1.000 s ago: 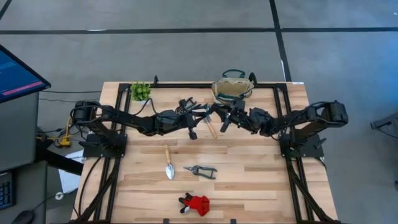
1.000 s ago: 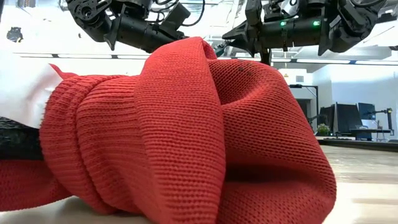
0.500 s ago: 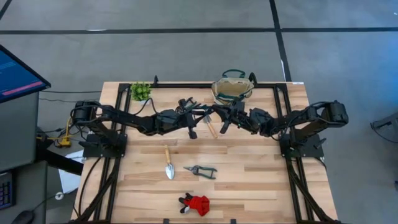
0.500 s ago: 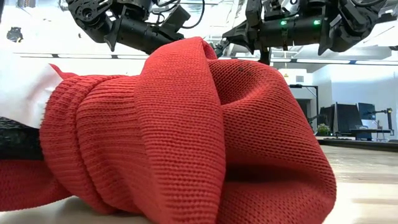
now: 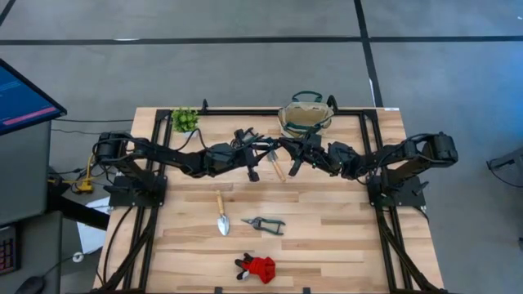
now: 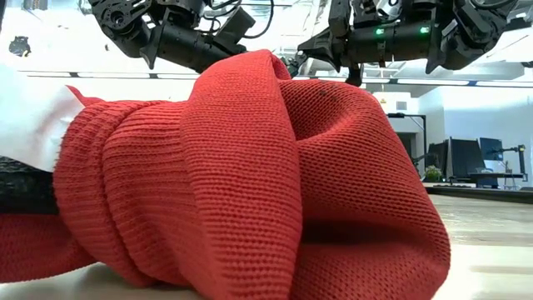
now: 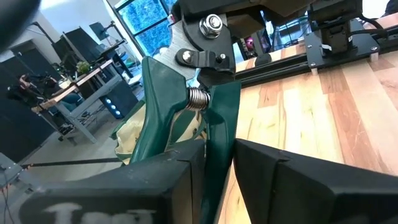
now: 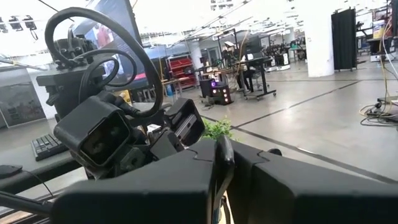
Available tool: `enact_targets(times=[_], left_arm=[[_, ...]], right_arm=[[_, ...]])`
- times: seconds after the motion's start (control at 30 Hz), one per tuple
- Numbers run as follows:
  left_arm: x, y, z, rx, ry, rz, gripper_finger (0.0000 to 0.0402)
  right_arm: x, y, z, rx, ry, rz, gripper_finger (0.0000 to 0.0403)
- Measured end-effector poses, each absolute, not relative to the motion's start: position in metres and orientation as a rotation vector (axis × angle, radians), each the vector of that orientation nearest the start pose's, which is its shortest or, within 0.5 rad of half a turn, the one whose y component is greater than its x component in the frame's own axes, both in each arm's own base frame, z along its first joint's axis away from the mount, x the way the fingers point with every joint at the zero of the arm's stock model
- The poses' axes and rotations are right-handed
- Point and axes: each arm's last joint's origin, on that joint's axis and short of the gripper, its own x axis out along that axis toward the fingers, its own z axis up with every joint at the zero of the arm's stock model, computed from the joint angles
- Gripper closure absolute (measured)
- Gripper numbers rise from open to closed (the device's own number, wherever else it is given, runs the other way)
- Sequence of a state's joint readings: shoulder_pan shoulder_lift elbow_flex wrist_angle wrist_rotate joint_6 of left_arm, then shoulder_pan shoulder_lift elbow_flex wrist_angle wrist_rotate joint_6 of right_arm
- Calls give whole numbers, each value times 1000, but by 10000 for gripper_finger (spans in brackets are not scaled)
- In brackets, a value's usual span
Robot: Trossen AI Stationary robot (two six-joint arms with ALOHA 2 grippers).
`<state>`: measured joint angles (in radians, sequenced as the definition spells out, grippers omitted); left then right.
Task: Pick & Place Garden tools in Gardening bag
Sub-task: Put the middle green shears into the gardening bag
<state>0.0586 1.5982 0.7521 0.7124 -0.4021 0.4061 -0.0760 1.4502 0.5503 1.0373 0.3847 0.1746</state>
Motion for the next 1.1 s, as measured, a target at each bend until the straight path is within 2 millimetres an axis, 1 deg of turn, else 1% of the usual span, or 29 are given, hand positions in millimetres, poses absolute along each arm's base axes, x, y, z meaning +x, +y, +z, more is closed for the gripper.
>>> enact_targets(times=[0.13,0.23,0.33,0.47,0.57,0.67,0.77,0.87,0.97,1.1], left_arm=[[327,30,214,412,204,431,334],[328,30,215,412,200,428,322],[327,30,214,413,207,427,297],[327,30,214,402,210,443,252],[327,31,212,395,226,473,219],[326,32,208,403,270,485,203],[324,32,204,409,301,483,207],[320,32,197,393,319,481,225],[313,31,189,351,331,483,254],[306,31,184,327,341,485,307]], right_arm=[[279,-36,220,176,-151,-485,399],[278,-41,218,163,-135,-515,399],[278,-42,220,163,-142,-503,399],[277,-46,220,162,-148,-514,399],[273,-51,226,157,-150,-531,399],[266,-54,233,146,-127,-542,399],[256,-56,245,127,-131,-562,399],[244,-61,255,111,-115,-588,399],[229,-68,264,111,-100,-618,399],[210,-80,275,146,-108,-628,399]])
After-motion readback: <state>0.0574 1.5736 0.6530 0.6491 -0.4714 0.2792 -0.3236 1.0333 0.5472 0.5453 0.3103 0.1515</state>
